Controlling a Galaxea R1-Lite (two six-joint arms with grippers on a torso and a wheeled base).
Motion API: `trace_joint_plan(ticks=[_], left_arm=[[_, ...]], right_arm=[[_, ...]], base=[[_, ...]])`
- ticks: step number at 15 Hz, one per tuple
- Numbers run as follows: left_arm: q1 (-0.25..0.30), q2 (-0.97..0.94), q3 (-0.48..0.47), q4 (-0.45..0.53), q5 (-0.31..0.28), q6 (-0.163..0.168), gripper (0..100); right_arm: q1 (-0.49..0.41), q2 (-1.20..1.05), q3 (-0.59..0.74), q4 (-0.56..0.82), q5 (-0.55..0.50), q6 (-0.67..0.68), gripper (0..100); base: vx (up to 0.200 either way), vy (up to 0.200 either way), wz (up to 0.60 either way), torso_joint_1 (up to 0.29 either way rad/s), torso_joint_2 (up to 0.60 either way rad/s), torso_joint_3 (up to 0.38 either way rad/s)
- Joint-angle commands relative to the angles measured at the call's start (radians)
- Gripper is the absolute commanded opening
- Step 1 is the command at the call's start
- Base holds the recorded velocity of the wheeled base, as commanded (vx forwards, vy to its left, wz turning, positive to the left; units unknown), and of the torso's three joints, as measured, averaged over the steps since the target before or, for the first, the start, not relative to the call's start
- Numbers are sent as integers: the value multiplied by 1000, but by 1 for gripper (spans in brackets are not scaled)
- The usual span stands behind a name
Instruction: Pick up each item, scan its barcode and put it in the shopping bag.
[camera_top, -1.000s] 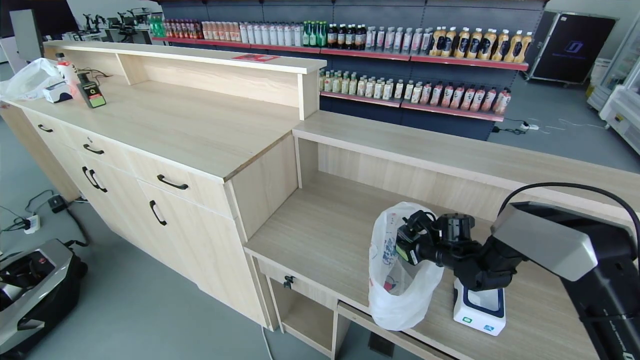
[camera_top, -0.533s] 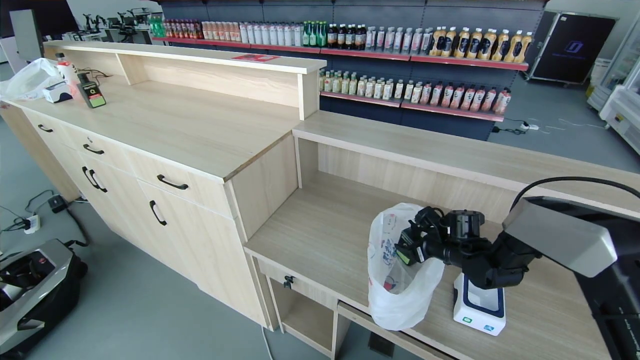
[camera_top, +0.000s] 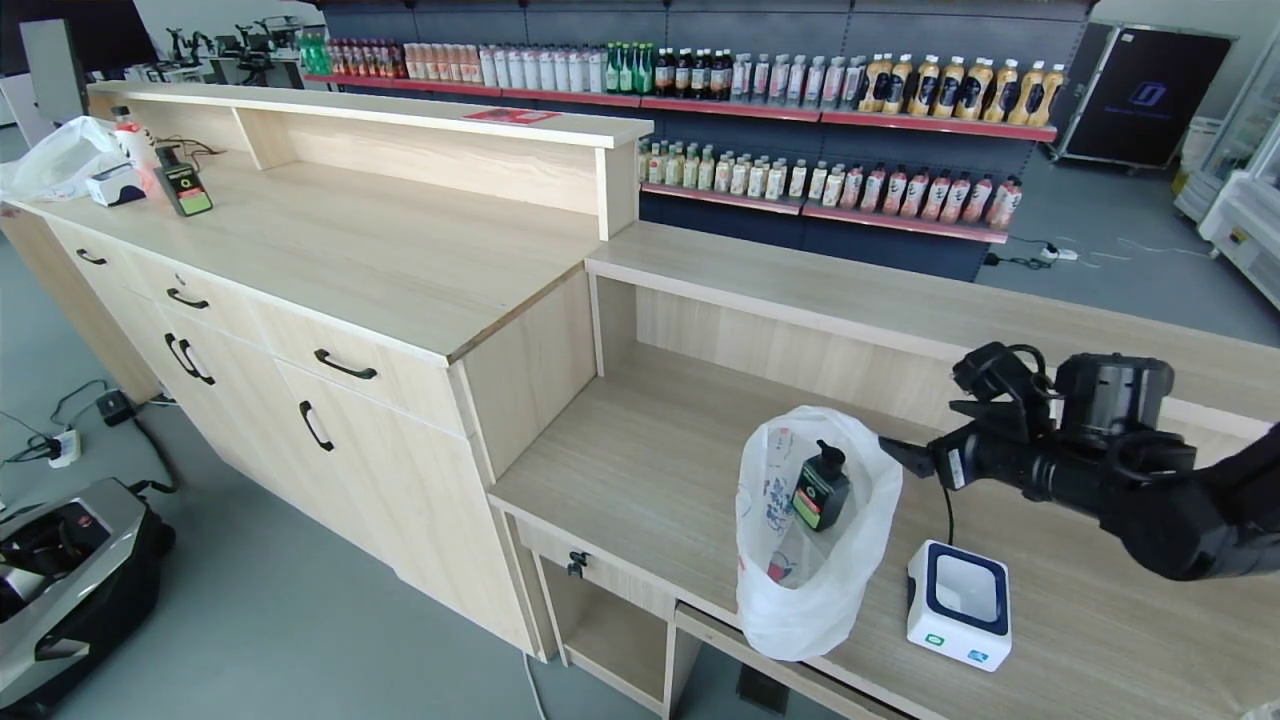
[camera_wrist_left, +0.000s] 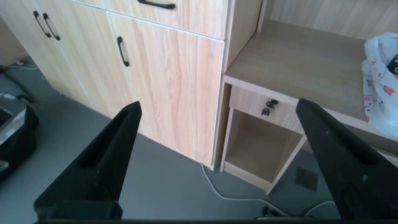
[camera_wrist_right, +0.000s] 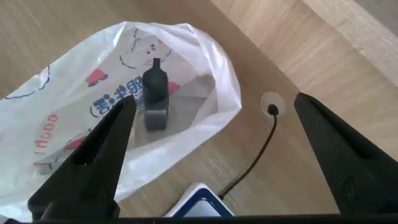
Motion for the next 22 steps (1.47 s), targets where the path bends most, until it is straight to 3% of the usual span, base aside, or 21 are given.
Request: trace_joint_plan(ticks=[1,4,7,8,11,14,22], left_arm=[[0,0,0,0,0,0,100],[0,0,0,0,0,0,100],[0,0,0,0,0,0,100],[0,0,0,0,0,0,100],[0,0,0,0,0,0,100],[0,0,0,0,0,0,100],[0,0,0,0,0,0,100]], right_arm=[[-199,-384,194,142,-45,-99,100],[-374,-476,228,208,-72,-165,100],[-443,-481,259,157,-72,-165,100],[-452,-493,265,162,-77,-163,100],[-463,-459,278,160,-2,101,100],[-455,-458,363,114,-3,124,100],[-460,-329,453,-255,3,162,100]], base=[[0,0,-600,2,-2,-2],[0,0,-600,2,4,2],[0,0,-600,2,2,2],[0,0,-600,2,-2,2],[0,0,0,0,0,0],[0,0,0,0,0,0],[0,0,0,0,0,0]])
